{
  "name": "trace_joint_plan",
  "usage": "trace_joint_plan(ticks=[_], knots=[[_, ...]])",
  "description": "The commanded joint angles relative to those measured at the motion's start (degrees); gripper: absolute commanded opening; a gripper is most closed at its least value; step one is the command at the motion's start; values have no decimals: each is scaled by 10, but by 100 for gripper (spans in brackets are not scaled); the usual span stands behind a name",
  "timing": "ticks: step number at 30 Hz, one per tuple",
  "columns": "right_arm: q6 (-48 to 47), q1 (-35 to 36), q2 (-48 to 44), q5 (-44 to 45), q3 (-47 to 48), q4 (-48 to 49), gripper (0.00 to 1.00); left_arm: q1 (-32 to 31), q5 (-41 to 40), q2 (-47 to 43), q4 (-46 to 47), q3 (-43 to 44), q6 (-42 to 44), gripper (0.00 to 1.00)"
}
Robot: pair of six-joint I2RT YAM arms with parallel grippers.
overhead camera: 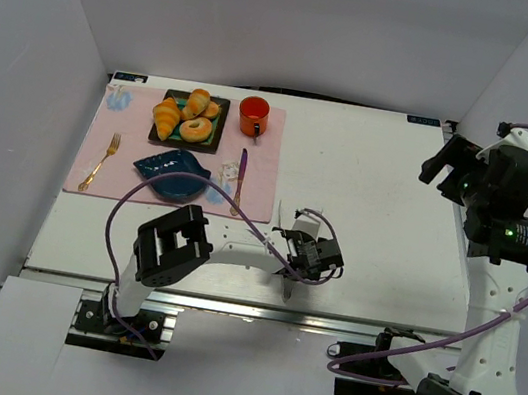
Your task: Place the bread
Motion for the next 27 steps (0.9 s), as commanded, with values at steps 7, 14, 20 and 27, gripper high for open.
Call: trace_joint_plan(ticks=[7,14,20,27], knots=[[-2,-3,-11,-13,-3,27,90,6,-1,5,5,2,10,92],[-1,-3,-10,-30,-7,29,89,18,14,1,33,-22,9,82],[1,-3,-10,-34,-12,32,89,25,9,3,29,-23,10,85],[0,-3,-7,-40,-11,32,89,28,5,15,24,-18,8,84]])
